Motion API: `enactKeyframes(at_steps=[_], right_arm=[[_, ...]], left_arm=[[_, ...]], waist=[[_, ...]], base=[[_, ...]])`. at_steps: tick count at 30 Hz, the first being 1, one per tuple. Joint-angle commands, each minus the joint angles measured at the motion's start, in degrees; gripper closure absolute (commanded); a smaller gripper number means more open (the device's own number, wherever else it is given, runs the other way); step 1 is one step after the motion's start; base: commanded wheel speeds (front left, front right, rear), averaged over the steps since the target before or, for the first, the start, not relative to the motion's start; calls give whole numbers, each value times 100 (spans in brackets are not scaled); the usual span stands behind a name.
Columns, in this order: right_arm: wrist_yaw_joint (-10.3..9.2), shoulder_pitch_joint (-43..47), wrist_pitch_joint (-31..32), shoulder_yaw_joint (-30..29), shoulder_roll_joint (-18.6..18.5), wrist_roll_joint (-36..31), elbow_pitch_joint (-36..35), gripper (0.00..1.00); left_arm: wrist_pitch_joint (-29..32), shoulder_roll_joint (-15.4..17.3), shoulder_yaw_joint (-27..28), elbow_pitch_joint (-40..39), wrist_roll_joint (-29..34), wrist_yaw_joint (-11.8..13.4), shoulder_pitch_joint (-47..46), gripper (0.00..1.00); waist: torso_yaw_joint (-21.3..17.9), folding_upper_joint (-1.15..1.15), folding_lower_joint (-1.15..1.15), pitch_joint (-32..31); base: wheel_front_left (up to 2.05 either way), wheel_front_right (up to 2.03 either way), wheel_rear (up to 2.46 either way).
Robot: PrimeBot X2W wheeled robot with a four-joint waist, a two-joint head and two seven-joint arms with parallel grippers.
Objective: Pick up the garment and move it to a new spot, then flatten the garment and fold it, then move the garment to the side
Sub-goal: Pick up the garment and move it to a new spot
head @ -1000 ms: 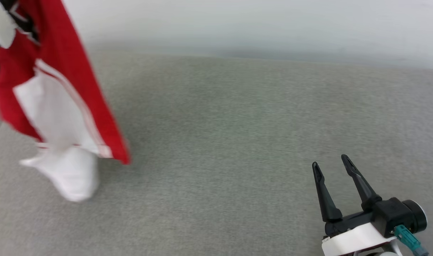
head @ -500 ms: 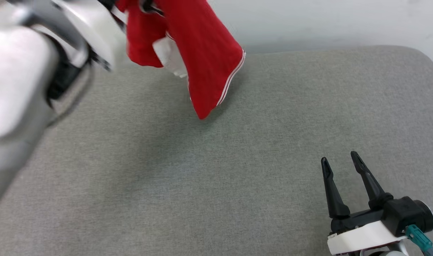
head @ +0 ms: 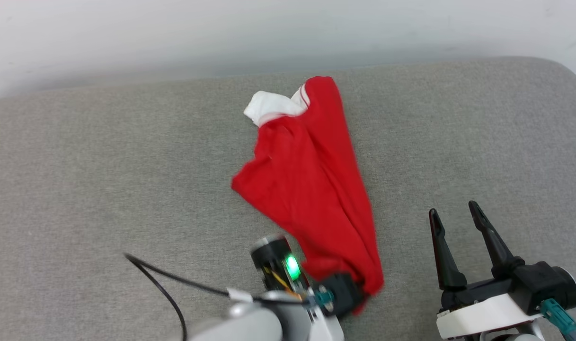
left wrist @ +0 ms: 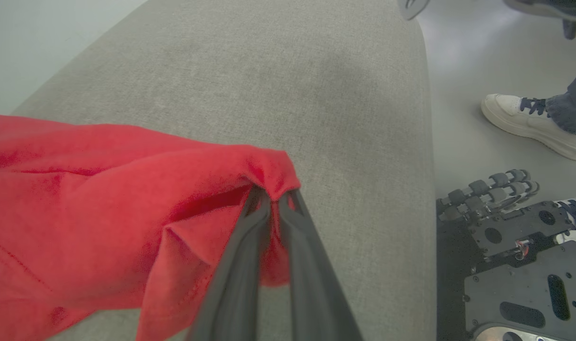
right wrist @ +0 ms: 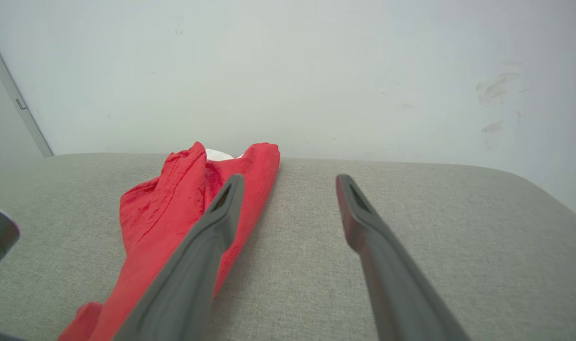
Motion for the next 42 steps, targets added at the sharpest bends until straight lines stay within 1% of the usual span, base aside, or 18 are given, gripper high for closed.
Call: enactKeyframes(at_steps=[1,3,4,5,6,9,12,15,16,17,18,22,24,28,31,33,37,42], right_arm=[[-4,3,-11,4,18,-52,15,0],[-4,37,-11,15,17,-74,42,0],[-4,52,-11,12,17,-92,51,0],[-4,70,-11,16,17,-104,69,0],[-4,91,-11,11,17,-112,81,0],[-4,129,-11,26,17,-133,116,0],[-4,185,-11,27,18,-151,124,0],[-4,241,-11,-2,16,-145,114,0],[-4,245,-11,-20,17,-149,103,0],[-4,301,-11,-73,17,-116,75,0],[-4,318,-11,-78,17,-124,63,0],[-4,355,-11,-88,16,-144,46,0],[-4,360,-11,-108,15,-143,28,0],[-5,375,-11,-118,15,-118,-27,0],[-4,378,-11,-116,15,-104,-62,0],[-4,371,-11,-104,15,-86,-72,0],[-4,354,-11,-79,15,-53,-45,0],[-4,358,-11,-117,15,-24,-47,0]], left_arm=[[-39,-121,-46,67,14,-27,224,100],[-29,-328,-103,188,85,-62,456,100],[-6,-420,-122,259,104,-73,562,76],[-21,-496,-133,322,149,-93,635,7],[-64,-567,-136,384,176,-100,696,0],[-264,-695,-129,545,224,-93,805,0],[-602,-722,97,595,145,77,783,0],[-988,-630,516,512,-18,319,731,0],[-1123,-564,685,466,-64,421,697,0],[-1392,-309,1204,280,-198,742,634,0],[-1455,-222,1401,212,-247,847,633,0],[-1596,120,2286,-88,-688,1160,943,0],[-1623,357,2673,-227,-674,1345,1084,0],[-1624,565,3486,-653,-499,1649,1665,0],[-1626,512,4055,-894,-341,1720,2207,0],[-1627,490,4300,-998,-51,1698,2535,0],[-1627,220,4714,-1200,434,1630,3160,0],[-1628,-196,5284,-1423,733,1390,3704,0]], waist=[[44,0,0,-45],[96,0,0,-105],[132,0,0,-130],[171,0,0,-167],[210,0,0,-205],[338,0,0,-325],[484,0,0,-449],[633,0,0,-578],[682,0,0,-611],[834,0,0,-703],[882,0,0,-724],[1019,0,0,-795],[1073,0,0,-805],[1159,0,0,-780],[1205,0,0,-737],[1215,0,0,-705],[1207,0,0,-692],[1205,0,0,-692]], base=[[0,0,0],[0,0,0],[0,0,0],[0,0,0],[0,0,0],[0,0,0],[0,0,0],[0,0,0],[0,0,0],[0,0,0],[0,0,0],[0,0,0],[0,0,0],[0,0,0],[0,0,0],[0,0,0],[0,0,0],[0,0,0]])
